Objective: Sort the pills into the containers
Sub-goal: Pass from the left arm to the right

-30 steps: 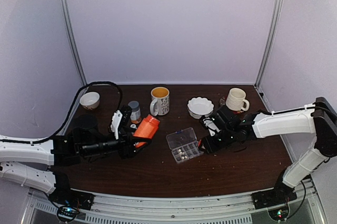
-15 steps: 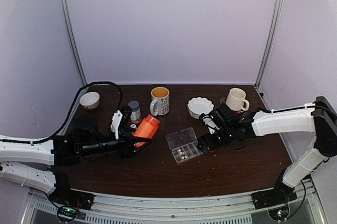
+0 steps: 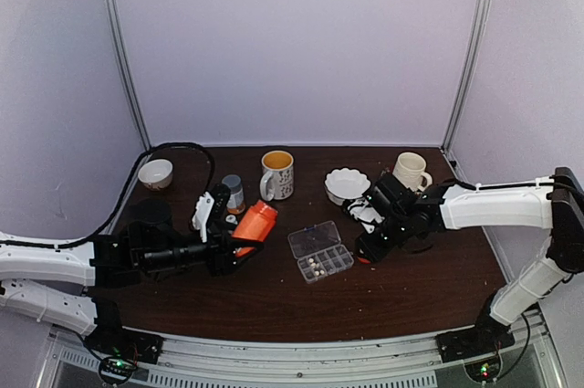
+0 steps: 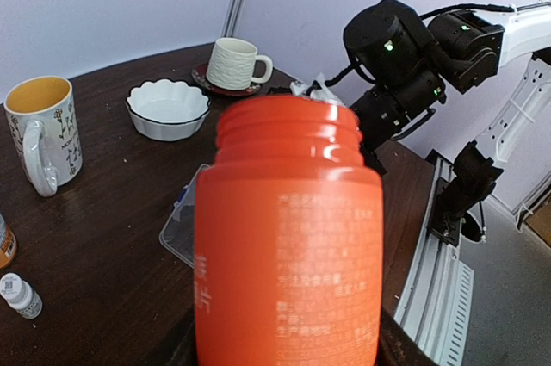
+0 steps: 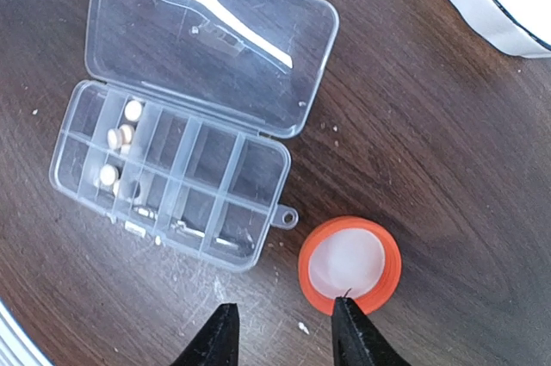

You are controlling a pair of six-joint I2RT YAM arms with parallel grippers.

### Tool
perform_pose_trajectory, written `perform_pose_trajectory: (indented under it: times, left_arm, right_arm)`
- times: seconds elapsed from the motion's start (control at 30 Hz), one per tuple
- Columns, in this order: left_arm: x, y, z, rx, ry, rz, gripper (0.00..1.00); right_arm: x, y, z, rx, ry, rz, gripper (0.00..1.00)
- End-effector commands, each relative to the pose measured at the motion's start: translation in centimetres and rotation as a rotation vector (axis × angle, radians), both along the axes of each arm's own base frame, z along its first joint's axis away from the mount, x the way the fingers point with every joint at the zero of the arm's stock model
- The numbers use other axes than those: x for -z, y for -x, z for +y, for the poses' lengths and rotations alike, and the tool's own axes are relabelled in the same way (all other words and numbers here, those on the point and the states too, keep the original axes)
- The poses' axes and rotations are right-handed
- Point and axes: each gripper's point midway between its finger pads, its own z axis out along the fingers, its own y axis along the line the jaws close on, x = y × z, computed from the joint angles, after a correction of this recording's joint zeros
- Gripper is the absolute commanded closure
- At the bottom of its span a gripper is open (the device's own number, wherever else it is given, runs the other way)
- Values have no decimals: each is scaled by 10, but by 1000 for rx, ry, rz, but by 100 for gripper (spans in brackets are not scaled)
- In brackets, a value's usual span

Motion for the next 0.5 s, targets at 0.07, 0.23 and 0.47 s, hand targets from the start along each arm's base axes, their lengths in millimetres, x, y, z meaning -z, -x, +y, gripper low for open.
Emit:
perform_pose_trajectory:
  times: [0.07, 0.23, 0.47]
  left_arm:
    - [-11, -3, 2, -17, 43, -26, 100]
    - [5, -3, 8, -35, 75, -22, 100]
    - [15, -5, 3, -28, 71, -58, 100]
  right_arm:
    - [12, -14, -1, 14, 90, 23, 63]
    - [15, -18, -1, 47, 92, 25, 70]
    - [-68, 16, 55, -54, -353, 74, 52]
